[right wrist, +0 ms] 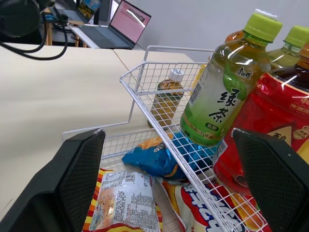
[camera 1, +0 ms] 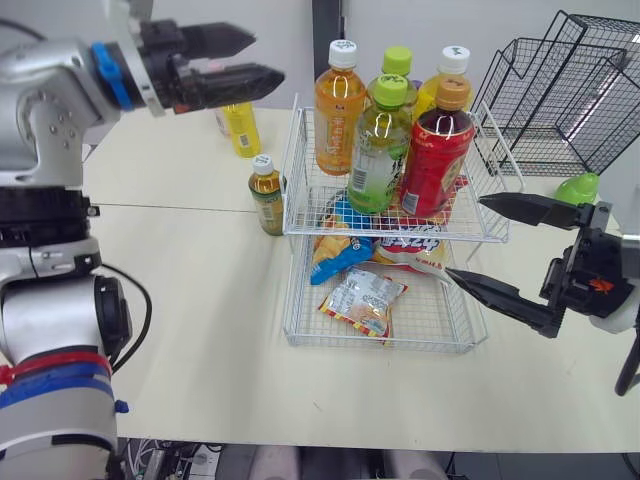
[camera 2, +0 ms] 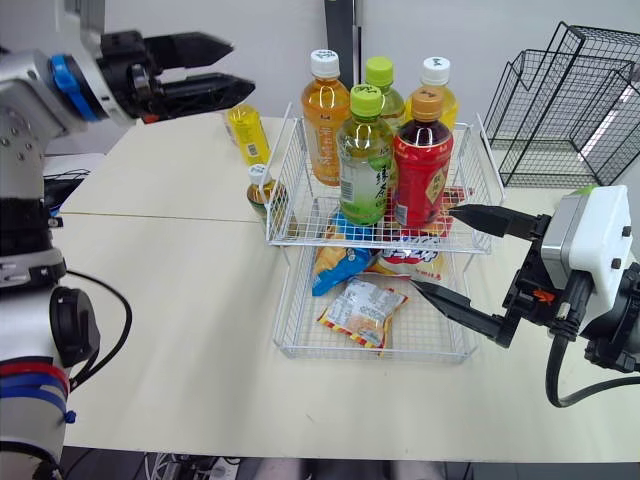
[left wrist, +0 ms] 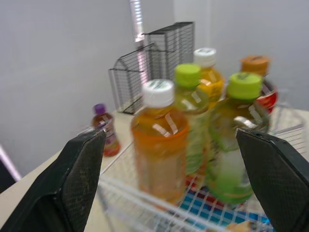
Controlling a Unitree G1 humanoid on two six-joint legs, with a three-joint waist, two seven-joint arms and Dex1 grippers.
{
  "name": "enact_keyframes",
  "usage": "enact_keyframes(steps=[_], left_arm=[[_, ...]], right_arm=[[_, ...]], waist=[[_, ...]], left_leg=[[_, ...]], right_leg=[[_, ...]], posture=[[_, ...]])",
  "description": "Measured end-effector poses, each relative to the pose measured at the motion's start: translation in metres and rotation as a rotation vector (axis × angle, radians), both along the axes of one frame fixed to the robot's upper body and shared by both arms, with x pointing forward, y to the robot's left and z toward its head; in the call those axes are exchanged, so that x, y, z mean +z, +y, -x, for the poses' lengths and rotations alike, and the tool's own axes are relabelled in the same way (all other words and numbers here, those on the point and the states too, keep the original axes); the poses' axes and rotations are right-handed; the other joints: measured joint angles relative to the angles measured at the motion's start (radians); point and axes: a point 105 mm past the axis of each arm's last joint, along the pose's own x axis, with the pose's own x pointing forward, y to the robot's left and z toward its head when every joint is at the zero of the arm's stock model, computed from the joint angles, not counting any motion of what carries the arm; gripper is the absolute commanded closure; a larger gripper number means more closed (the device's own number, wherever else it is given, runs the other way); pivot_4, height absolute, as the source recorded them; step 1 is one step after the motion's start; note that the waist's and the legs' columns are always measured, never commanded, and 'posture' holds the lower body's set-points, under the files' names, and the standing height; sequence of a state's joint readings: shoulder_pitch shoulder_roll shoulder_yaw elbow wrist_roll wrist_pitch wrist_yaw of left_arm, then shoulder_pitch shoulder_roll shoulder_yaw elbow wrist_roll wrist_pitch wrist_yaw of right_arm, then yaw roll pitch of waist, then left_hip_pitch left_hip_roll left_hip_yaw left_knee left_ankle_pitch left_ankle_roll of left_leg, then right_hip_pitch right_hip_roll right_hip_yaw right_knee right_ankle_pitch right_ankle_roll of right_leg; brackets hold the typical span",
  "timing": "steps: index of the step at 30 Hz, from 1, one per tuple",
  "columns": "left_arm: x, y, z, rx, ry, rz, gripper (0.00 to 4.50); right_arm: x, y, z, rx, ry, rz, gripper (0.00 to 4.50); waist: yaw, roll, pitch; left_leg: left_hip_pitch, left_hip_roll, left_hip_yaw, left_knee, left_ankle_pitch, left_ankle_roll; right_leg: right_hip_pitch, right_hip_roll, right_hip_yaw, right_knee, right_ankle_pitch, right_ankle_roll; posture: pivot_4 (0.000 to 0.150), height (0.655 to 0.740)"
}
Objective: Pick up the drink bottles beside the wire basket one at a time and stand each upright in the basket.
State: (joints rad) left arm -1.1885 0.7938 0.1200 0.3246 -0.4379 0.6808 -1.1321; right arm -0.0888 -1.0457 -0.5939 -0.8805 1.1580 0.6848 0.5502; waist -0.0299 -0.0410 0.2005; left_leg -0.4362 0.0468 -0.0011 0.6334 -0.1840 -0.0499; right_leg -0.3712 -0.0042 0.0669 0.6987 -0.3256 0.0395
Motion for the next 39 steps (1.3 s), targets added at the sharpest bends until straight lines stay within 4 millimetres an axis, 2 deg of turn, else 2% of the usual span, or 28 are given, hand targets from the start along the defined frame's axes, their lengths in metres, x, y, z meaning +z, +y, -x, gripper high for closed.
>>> enact_keyframes(steps=[6,11,13,21,25,34,39], left_arm=[[-0.032,0.041,-0.024,0.231,0.019,0.052,0.05],[-0.066,0.061,-0.031,0.313,0.078,0.05,0.05],[-0.075,0.061,-0.034,0.319,0.091,0.055,0.05],[-0.113,0.035,-0.043,0.289,0.168,0.078,0.05],[-0.113,0.034,-0.045,0.311,0.151,0.087,0.05],[-0.107,0.032,-0.039,0.287,0.118,0.1,0.05],[-0.106,0.032,-0.034,0.273,0.111,0.097,0.05]], right_arm=[[-0.001,0.004,-0.001,-0.008,-0.025,-0.012,0.0],[-0.002,0.003,-0.002,-0.012,-0.027,-0.007,0.0],[-0.002,0.003,-0.002,-0.005,-0.031,0.001,0.0],[-0.008,-0.003,0.003,0.02,0.025,-0.002,0.0],[-0.006,-0.006,0.004,0.016,0.027,-0.027,0.0],[0.019,-0.012,0.002,0.0,-0.057,-0.096,0.0],[0.021,-0.01,0.002,0.016,-0.064,-0.093,0.0]], waist=[[0.001,0.0,0.0],[0.002,0.0,0.0],[0.005,0.0,0.0],[0.005,-0.001,0.0],[0.003,-0.001,-0.001],[0.001,-0.001,-0.001],[0.001,-0.001,-0.001]], left_leg=[[0.0,0.0,0.0,0.0,0.0,0.0],[0.0,0.0,0.0,0.0,0.0,0.0],[0.0,0.0,0.0,0.0,0.0,0.0],[0.0,0.0,0.0,0.001,0.0,0.0],[0.0,-0.001,0.0,0.001,0.0,0.0],[0.0,0.0,0.0,0.001,0.0,0.0],[0.0,0.0,0.0,0.001,0.0,0.0]], right_leg=[[0.0,0.0,0.0,0.0,0.0,0.0],[0.0,0.0,-0.001,0.0,0.0,0.0],[0.0,-0.001,-0.001,0.0,0.0,0.0],[0.001,-0.001,-0.001,0.0,0.0,0.0],[0.001,0.0,-0.001,0.0,0.0,0.0],[0.001,-0.001,-0.001,0.0,0.0,0.0],[0.001,-0.001,-0.001,0.0,0.0,0.0]], posture=[[0.15,0.736],[0.15,0.736],[0.15,0.736],[0.15,0.736],[0.15,0.736],[0.15,0.736],[0.15,0.736]])
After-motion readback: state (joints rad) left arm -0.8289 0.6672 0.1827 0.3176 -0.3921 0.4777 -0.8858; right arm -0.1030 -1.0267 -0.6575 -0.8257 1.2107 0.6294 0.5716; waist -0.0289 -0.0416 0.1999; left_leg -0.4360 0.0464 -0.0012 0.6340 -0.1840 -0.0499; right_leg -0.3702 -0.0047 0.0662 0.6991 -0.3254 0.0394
